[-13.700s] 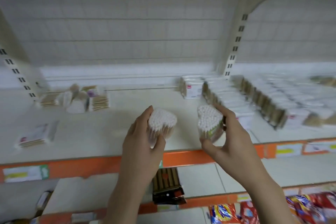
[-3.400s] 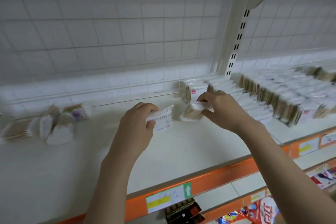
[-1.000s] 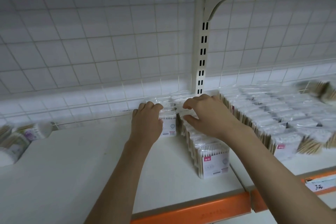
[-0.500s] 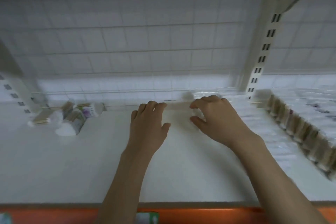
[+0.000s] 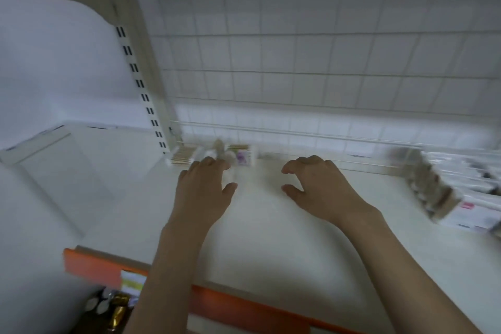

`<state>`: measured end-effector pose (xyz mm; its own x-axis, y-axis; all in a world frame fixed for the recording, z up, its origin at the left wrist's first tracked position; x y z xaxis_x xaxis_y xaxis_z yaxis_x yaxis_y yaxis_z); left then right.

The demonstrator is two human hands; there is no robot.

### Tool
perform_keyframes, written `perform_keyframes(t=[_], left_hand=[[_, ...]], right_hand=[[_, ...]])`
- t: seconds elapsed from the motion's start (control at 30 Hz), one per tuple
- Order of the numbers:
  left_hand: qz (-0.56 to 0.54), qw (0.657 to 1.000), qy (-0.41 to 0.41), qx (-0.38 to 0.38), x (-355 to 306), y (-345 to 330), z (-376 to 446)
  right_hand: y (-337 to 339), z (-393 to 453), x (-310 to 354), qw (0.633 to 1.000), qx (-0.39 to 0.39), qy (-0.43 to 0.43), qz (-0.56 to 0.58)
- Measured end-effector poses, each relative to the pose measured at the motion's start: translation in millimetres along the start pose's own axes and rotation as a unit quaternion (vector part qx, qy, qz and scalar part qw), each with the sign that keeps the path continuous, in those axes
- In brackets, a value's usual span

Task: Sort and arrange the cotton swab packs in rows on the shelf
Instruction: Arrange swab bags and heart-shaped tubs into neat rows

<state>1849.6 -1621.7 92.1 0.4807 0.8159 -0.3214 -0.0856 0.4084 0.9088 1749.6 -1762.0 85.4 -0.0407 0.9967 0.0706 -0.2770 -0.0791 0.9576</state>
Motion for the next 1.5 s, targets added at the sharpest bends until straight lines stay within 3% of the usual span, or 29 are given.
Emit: perform_keyframes(t=[0.17,0.33,0.67,0.9,1.23,1.5], left_hand=[[0.037,0.999,0.035,0.015,61.9,11.8,42.7],[0.055,0.995,0.04,0.077,104.2,1.9,95.6],[0.092,0.965,0.052,0.239,132.7,-49.3,153.8],[0.04,0.956,0.127,0.261,149.8,-81.3,167.6],[-0.122,0.943,0.155,0.268,155.8,-91.6,165.6],[-0.199,0.95,0.139,0.199,151.8,-49.7,137.2]], right_hand=[[-13.3,45.8,16.3,1.0,0.017,0.001,0.005],[-25.3,94.3,30.1,1.0,0.029,0.008,0.002],[-48.5,170.8,52.4,0.981,0.131,0.089,-0.11],[-66.8,183.0,61.6,0.968,0.166,0.128,-0.138],[-65.1,177.2,64.4,0.978,0.11,0.114,-0.136],[-9.2,145.9,66.9,0.996,-0.025,0.077,-0.043]])
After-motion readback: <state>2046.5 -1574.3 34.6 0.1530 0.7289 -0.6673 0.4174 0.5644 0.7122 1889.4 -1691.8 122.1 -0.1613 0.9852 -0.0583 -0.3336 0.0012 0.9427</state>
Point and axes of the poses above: each hand's wrist, its own z-axis towards the middle knuckle, its own y-axis out of the back of the hand, x = y × z, the point moved 9 cm from there along z, towards the middle knuckle, and after that the axes turned 15 degrees about y, right-handed, at the moved point
